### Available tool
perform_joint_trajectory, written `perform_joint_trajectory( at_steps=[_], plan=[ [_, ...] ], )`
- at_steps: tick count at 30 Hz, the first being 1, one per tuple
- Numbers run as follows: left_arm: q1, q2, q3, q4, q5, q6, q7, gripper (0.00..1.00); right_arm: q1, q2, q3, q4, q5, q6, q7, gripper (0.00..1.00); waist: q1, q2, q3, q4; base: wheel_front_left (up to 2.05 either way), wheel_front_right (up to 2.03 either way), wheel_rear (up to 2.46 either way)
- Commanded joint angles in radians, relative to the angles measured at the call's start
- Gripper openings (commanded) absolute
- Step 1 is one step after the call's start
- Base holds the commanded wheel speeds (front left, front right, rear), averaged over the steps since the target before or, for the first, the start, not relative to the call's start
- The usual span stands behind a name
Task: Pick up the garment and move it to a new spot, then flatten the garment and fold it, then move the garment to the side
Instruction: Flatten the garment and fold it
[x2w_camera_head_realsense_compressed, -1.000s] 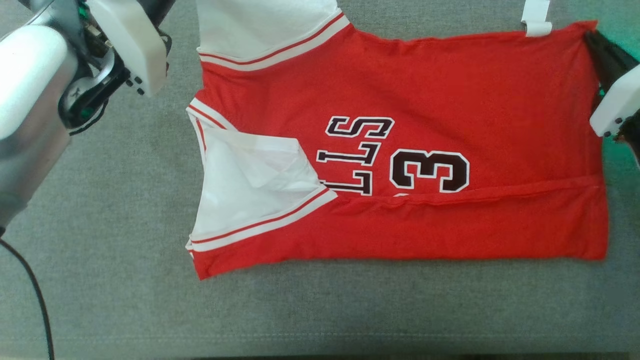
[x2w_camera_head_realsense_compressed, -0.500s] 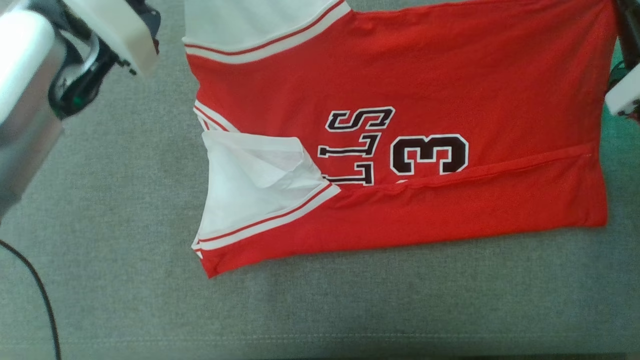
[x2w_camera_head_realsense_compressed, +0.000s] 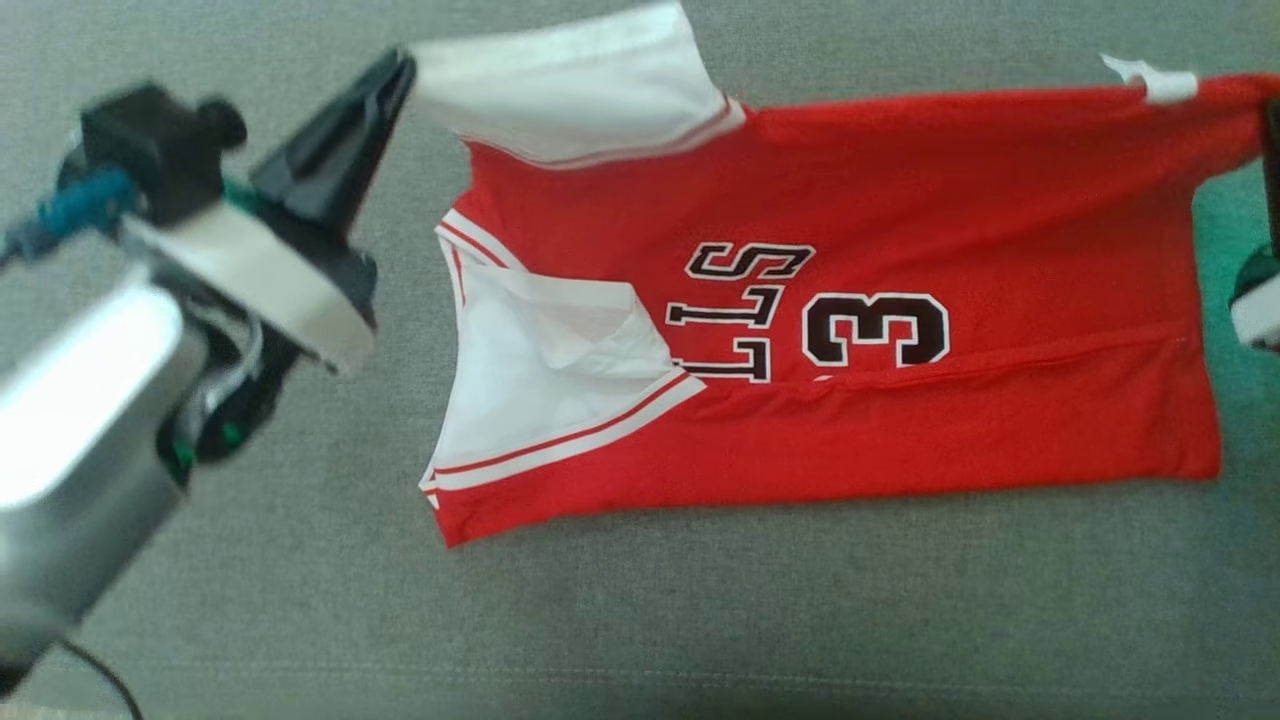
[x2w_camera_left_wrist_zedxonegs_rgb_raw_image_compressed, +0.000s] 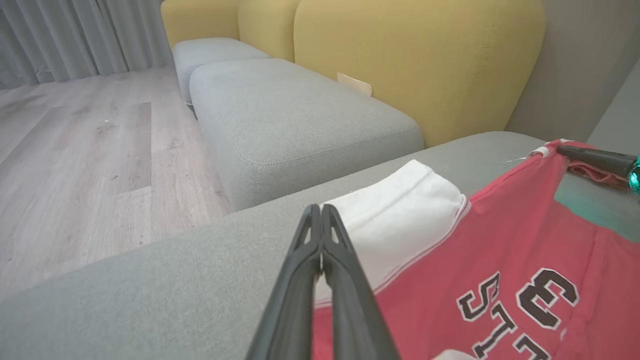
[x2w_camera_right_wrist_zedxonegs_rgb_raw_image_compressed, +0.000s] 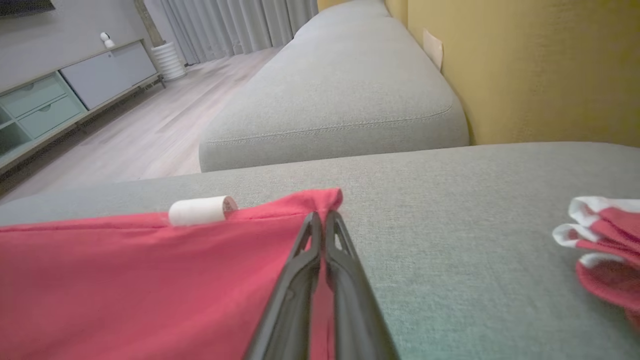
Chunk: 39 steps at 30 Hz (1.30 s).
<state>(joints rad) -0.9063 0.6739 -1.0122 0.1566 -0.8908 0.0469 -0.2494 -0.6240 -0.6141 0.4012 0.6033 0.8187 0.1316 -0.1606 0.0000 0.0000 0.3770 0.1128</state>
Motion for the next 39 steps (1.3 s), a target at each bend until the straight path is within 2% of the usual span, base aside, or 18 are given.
perform_joint_trajectory(
  at_steps=[1, 5, 11, 24, 34, 35, 37, 38, 39],
  plan=[
    [0.032, 0.063, 0.084, -0.075, -0.008, 0.039, -0.012, 0.0, 0.057, -0.027, -0.02, -0.032, 0.003, -0.001, -0.03, 0.0, 0.0, 0.0, -0.008, 0.005, 0.0, 0.0, 0.0],
    [0.147, 0.075, 0.136, -0.174, 0.013, 0.095, -0.012, 0.0, 0.123, -0.02, -0.073, -0.051, -0.016, -0.001, -0.066, 0.0, 0.0, 0.0, -0.018, 0.015, 0.0, 0.0, 0.0],
    [0.265, 0.065, 0.207, -0.247, 0.037, 0.135, -0.012, 0.0, 0.204, 0.012, -0.148, -0.094, -0.092, -0.001, -0.092, 0.0, 0.0, 0.0, -0.031, 0.018, 0.0, 0.0, 0.0],
    [0.494, -0.032, 0.315, -0.295, 0.111, 0.187, -0.012, 0.0, 0.385, 0.177, -0.33, -0.265, -0.391, -0.001, -0.1, 0.0, 0.0, 0.0, -0.043, 0.003, 0.0, 0.0, 0.0],
    [0.598, -0.087, 0.366, -0.267, 0.121, 0.176, -0.012, 0.0, 0.468, 0.253, -0.399, -0.342, -0.444, -0.001, -0.074, 0.01, 0.0, 0.0, -0.036, 0.0, 0.0, 0.0, 0.0],
    [0.602, -0.091, 0.364, -0.259, 0.118, 0.174, -0.012, 0.0, 0.47, 0.258, -0.402, -0.346, -0.446, -0.001, -0.071, 0.04, 0.0, 0.0, -0.035, -0.001, 0.0, 0.0, 0.0],
    [0.606, -0.102, 0.363, -0.238, 0.114, 0.171, -0.012, 0.0, 0.476, 0.269, -0.409, -0.351, -0.448, -0.001, -0.062, 0.35, 0.0, 0.0, -0.037, -0.002, 0.0, 0.0, 0.0],
    [0.608, -0.105, 0.361, -0.23, 0.112, 0.172, -0.01, 0.0, 0.482, 0.273, -0.411, -0.353, -0.447, -0.001, -0.061, 0.52, 0.0, 0.0, -0.039, -0.003, 0.0, 0.0, 0.0],
    [0.609, -0.108, 0.358, -0.221, 0.11, 0.173, -0.007, 0.12, 0.492, 0.278, -0.417, -0.356, -0.444, -0.001, -0.062, 0.85, 0.0, 0.0, -0.044, -0.002, 0.0, 0.0, 0.0]
  ],
)
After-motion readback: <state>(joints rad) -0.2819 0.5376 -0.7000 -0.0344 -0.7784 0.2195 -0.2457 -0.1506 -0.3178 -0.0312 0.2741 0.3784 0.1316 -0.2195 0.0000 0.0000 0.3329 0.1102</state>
